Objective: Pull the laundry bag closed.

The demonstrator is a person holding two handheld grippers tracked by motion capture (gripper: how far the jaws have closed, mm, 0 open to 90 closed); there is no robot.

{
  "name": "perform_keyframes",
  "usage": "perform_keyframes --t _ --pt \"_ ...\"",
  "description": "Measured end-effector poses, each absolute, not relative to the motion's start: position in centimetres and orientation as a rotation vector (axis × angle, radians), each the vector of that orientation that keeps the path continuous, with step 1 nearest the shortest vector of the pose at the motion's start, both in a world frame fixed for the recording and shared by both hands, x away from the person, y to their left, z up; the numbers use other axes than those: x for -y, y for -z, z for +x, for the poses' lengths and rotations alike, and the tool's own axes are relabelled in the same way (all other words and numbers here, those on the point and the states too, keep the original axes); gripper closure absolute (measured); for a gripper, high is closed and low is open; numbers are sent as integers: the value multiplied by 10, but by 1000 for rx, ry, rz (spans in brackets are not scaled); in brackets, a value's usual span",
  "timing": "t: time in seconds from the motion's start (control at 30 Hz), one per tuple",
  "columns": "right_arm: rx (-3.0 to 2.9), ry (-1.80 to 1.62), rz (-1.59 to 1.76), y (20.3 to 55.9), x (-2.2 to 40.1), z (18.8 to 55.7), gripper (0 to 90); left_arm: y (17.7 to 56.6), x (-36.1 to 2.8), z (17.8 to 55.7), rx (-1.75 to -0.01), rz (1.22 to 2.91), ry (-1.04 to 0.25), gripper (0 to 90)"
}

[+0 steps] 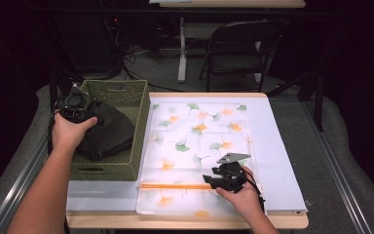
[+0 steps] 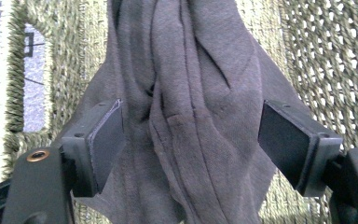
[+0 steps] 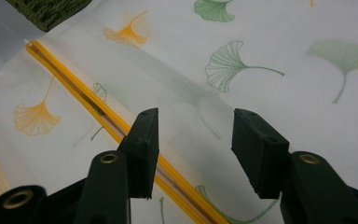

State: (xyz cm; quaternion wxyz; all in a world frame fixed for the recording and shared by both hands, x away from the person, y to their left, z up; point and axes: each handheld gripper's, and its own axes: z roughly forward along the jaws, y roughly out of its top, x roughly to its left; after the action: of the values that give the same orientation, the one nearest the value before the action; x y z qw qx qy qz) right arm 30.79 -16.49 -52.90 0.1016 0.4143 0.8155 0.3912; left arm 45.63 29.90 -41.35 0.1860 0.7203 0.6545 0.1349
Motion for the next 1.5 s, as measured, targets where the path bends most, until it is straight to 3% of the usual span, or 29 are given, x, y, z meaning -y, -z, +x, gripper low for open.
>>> perform_keyframes --t 0.63,1.07,1.5 --pt "-2425 -1133 1228 532 162 308 504 429 -309 474 -1912 2025 -374 149" --pt "-2425 -1133 1234 533 162 307 503 435 -310 479 -1904 1993 -320 148" --pt "-2437 -1129 1220 535 161 308 502 455 -309 478 -1895 1960 -250 92"
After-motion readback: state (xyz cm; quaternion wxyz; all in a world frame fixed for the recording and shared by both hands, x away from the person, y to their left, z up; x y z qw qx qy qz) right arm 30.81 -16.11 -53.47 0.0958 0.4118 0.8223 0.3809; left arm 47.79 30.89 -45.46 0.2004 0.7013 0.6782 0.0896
